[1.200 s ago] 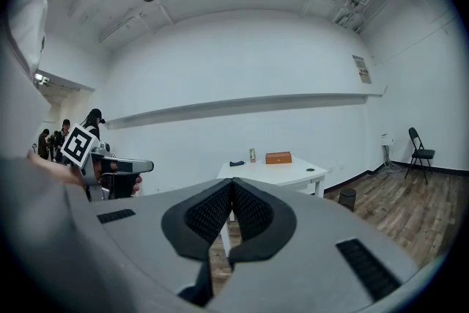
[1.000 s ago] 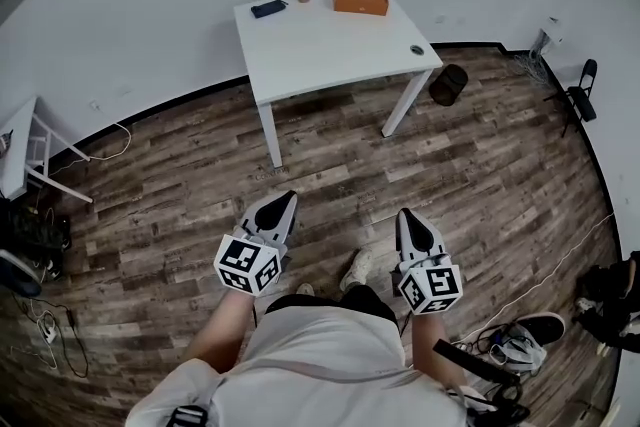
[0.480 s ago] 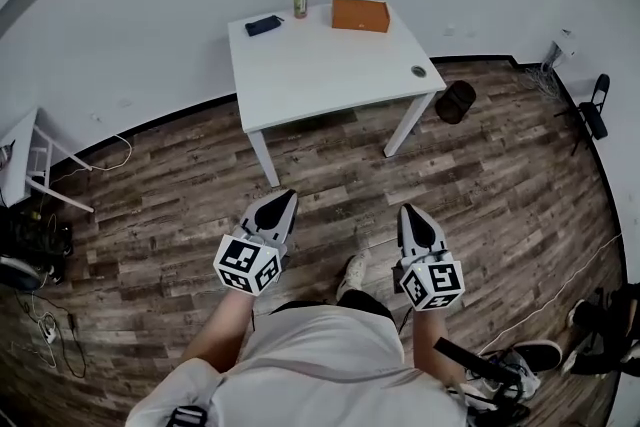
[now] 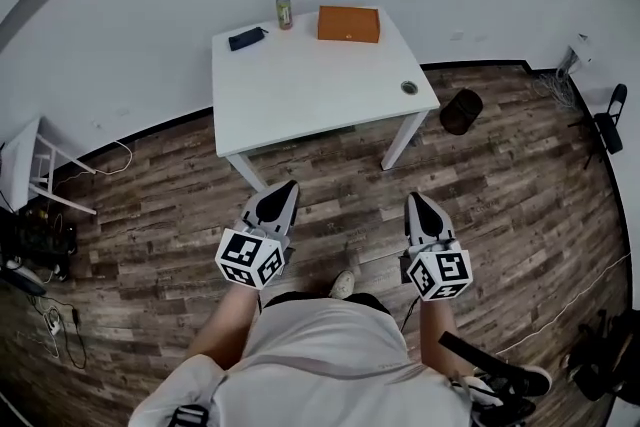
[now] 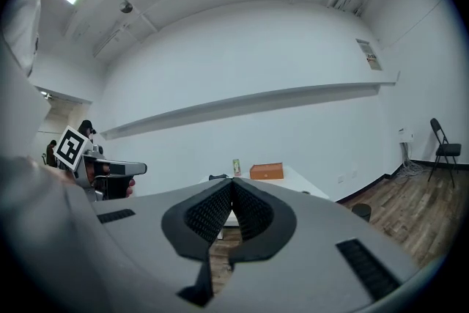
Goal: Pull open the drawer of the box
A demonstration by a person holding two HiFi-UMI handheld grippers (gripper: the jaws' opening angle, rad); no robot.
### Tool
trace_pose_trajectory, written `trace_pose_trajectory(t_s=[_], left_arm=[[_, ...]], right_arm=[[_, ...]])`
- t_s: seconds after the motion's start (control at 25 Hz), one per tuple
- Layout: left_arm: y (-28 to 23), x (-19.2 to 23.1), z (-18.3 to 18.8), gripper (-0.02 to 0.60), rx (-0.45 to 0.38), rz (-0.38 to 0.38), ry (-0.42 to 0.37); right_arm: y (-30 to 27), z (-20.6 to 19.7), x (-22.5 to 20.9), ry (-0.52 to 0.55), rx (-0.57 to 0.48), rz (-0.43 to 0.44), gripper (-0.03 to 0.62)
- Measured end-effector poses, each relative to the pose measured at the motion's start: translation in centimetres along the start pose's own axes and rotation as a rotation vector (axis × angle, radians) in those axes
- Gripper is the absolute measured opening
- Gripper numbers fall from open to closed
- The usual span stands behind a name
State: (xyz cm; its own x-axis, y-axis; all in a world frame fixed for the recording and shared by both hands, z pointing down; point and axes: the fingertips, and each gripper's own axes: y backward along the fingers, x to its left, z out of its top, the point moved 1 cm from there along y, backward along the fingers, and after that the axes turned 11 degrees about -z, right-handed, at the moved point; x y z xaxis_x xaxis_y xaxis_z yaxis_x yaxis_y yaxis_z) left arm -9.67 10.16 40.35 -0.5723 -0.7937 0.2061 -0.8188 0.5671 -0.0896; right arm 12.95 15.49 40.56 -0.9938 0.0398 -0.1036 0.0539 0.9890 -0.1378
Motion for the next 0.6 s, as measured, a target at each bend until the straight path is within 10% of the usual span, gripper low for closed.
trace_pose_trajectory(t_s=[0.6], left_arm=[[-10.3, 1.0, 1.2, 0.011, 0.021, 0.014, -0.039]], right_arm=[[-7.5, -0.6, -7.7, -0.05, 0.044, 0.036, 0.002]])
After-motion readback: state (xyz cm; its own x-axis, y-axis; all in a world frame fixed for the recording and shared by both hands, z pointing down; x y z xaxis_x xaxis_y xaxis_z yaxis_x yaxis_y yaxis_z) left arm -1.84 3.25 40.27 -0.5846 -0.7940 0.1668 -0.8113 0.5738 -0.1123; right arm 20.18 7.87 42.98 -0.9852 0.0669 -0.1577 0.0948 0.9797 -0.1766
